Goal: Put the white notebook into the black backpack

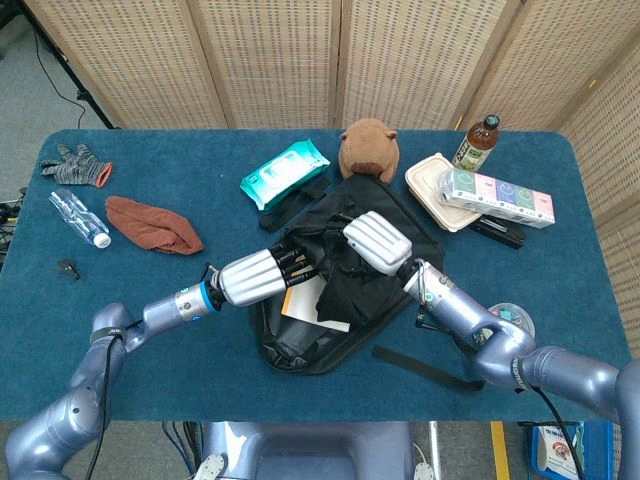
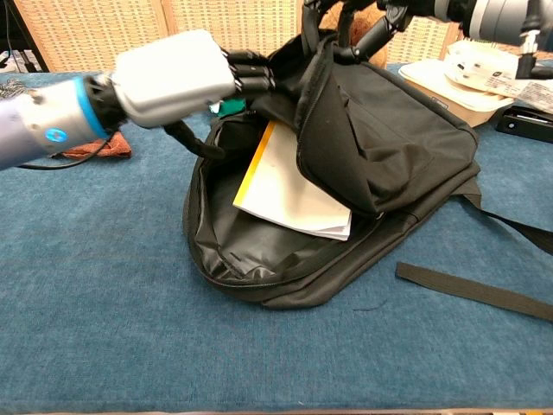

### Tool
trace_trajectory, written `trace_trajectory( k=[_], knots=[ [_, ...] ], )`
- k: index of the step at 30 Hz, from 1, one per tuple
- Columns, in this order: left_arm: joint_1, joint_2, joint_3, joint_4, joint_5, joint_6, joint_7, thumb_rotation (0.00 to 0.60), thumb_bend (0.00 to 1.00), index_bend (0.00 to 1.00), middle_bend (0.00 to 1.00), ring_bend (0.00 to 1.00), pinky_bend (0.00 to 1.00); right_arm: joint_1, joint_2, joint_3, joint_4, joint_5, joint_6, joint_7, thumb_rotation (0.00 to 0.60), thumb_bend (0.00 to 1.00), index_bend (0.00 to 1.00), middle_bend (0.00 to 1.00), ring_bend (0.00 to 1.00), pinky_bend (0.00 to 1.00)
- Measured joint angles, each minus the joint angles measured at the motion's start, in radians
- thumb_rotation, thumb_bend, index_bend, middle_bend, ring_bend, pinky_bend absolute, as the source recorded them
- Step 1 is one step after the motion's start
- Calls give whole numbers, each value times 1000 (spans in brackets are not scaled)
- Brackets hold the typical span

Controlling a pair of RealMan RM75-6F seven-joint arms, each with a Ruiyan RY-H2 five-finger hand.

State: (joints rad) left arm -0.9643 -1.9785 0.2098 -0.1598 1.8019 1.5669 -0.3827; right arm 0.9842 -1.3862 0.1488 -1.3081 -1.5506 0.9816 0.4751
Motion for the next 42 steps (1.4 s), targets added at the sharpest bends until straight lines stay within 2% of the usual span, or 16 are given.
trace_trajectory(
  k=[7, 13, 14, 15, 16, 17, 18, 20, 21, 22, 25, 33, 40, 42],
  knots=[
    [100, 92, -25, -17, -26, 181, -127, 600, 0, 217, 176, 267, 630, -1, -28, -6, 5, 22, -36, -28, 600, 713, 644, 436, 287, 456],
    [181, 189, -64, -9, -71, 250, -207, 600, 0, 227, 181, 278, 630, -1, -40, -34, -47, 1, -55, -48, 600, 715, 636, 434, 287, 452],
    [190, 202, -70, -8, -79, 254, -215, 600, 0, 227, 181, 279, 630, -1, -46, -40, -58, -7, -56, -54, 600, 715, 596, 417, 283, 437],
    [198, 213, -78, -7, -87, 257, -223, 600, 0, 227, 181, 279, 630, -1, -52, -45, -63, -15, -55, -59, 600, 696, 508, 370, 262, 406],
    [208, 227, -86, -6, -97, 260, -234, 600, 0, 227, 181, 279, 630, -2, -58, -49, -66, -23, -53, -63, 600, 645, 424, 316, 231, 374],
    [213, 236, -93, -5, -104, 262, -239, 600, 0, 227, 181, 279, 630, -2, -68, -56, -70, -33, -51, -68, 600, 515, 273, 202, 154, 308],
    [219, 243, -100, -5, -111, 263, -243, 600, 0, 227, 181, 279, 630, 0, -73, -61, -75, -38, -52, -69, 600, 340, 139, 97, 76, 232],
    [229, 255, -113, -5, -126, 262, -254, 600, 0, 227, 181, 279, 630, 5, -76, -66, -86, -39, -71, -68, 600, 98, 18, 4, 2, 113],
    [232, 257, -117, -6, -130, 260, -257, 600, 0, 227, 181, 279, 630, 9, -77, -66, -93, -38, -81, -68, 600, 32, 0, 0, 0, 65],
    [235, 261, -121, -7, -134, 258, -259, 600, 0, 227, 181, 280, 630, 13, -78, -65, -100, -35, -90, -67, 600, 10, 0, 0, 0, 43],
    [245, 267, -136, -11, -150, 248, -272, 600, 0, 227, 181, 284, 630, 21, -81, -51, -111, -30, -91, -64, 600, 0, 0, 0, 0, 3],
    [256, 270, -179, -35, -193, 216, -307, 600, 0, 227, 180, 294, 630, 9, -56, -27, -116, -44, -21, -60, 600, 0, 0, 0, 0, 0],
    [265, 267, -200, -62, -212, 190, -319, 600, 0, 223, 166, 273, 626, -20, 23, -10, -127, -47, 30, -61, 600, 0, 0, 0, 0, 0],
    [272, 268, -199, -68, -215, 172, -316, 600, 0, 217, 157, 237, 576, -38, 48, -15, -122, -48, 44, -70, 600, 0, 0, 0, 0, 0]
  ],
)
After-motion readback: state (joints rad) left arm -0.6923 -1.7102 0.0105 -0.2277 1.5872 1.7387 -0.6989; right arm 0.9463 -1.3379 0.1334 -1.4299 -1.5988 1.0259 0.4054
